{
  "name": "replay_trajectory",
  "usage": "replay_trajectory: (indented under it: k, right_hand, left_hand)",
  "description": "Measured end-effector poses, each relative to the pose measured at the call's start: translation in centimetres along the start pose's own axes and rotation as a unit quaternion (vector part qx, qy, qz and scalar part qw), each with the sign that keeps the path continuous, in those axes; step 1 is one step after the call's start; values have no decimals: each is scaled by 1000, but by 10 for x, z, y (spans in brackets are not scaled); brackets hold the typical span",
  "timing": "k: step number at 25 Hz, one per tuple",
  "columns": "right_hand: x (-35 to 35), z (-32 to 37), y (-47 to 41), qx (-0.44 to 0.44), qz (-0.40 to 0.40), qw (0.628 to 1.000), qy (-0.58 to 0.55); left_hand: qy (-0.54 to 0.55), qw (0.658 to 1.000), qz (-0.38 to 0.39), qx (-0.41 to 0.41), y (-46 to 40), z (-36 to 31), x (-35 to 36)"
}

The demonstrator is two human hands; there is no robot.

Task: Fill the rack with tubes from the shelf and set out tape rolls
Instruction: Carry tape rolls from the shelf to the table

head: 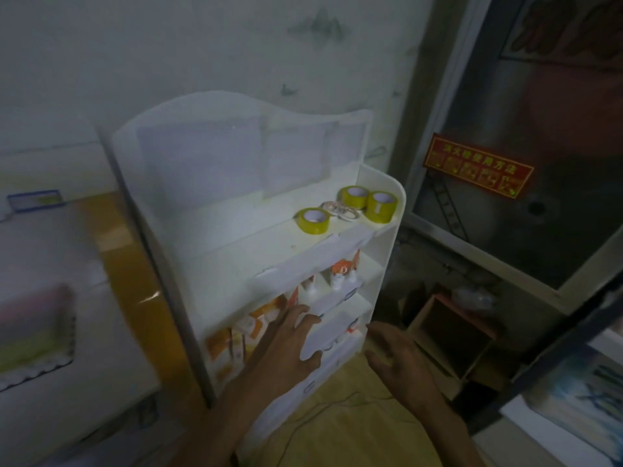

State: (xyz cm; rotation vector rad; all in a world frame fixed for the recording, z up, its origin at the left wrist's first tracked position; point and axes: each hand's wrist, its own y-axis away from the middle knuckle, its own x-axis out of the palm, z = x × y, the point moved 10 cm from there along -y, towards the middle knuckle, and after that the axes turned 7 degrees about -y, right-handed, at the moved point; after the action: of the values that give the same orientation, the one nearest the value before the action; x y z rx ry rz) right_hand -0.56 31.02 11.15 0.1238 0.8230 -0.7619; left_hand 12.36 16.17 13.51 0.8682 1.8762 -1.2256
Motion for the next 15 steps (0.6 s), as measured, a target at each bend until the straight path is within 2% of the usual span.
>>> replay_trajectory:
  k: [5, 8, 15]
  right_hand:
    - [-14, -60, -85, 25, 11, 1000, 3]
    - [-22, -86, -148, 17, 38, 999, 20]
    - [-19, -122, -284, -13, 72, 997, 11]
  left_hand:
    - [-31, 1000, -2, -3, -86, 24, 62]
    - [-13, 999, 10, -35, -148, 48, 95]
    - [-50, 997, -30, -41, -259, 86, 119]
